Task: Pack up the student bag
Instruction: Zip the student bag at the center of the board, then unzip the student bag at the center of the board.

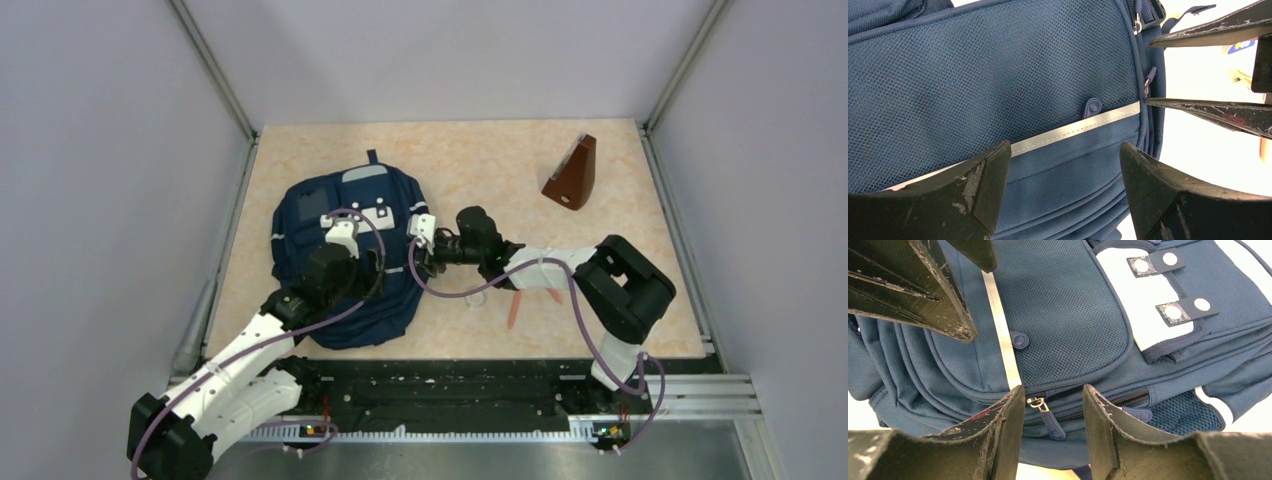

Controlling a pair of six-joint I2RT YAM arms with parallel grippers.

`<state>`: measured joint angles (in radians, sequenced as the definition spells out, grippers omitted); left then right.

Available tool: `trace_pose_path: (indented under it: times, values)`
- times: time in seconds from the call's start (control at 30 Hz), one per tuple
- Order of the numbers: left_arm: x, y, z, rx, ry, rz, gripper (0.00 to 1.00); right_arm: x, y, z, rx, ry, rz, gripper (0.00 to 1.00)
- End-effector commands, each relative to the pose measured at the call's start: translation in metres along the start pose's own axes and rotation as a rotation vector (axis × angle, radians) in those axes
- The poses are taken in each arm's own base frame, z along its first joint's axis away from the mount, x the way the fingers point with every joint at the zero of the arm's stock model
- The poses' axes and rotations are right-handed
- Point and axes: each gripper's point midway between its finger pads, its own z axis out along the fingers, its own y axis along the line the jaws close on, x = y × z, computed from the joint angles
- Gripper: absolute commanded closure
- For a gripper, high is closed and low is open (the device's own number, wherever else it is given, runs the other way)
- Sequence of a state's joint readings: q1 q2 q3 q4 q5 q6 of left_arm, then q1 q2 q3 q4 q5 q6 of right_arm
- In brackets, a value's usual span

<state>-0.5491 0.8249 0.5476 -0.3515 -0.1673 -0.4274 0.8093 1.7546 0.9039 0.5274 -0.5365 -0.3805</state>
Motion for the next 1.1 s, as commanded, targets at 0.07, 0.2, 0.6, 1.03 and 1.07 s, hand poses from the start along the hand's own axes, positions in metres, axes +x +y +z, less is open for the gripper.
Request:
trace_pose_path:
  times: [0.07, 0.2, 0.6, 1.03, 1.07]
  values:
    - [-0.008, -0.004, 0.001, 0.025, -0.037, 0.001, 0.16, -0.008, 0.006, -0.004, -0.02, -0.033, -0.006, 0.55]
    - [-0.008, -0.002, 0.0, 0.016, -0.035, -0.002, 0.16, -0.012, 0.003, -0.014, 0.0, -0.05, 0.001, 0.51]
    - [-0.009, -0.003, -0.001, 0.024, -0.039, -0.006, 0.17, -0.016, -0.008, -0.026, 0.001, -0.064, 0.017, 0.47]
    - [-0.009, -0.004, -0.002, 0.027, -0.041, -0.008, 0.17, 0.001, 0.001, 0.004, -0.064, -0.01, 0.033, 0.55]
    - [-0.009, -0.004, -0.002, 0.028, -0.039, -0.007, 0.17, 0.003, 0.001, 0.006, -0.066, -0.002, 0.037, 0.57]
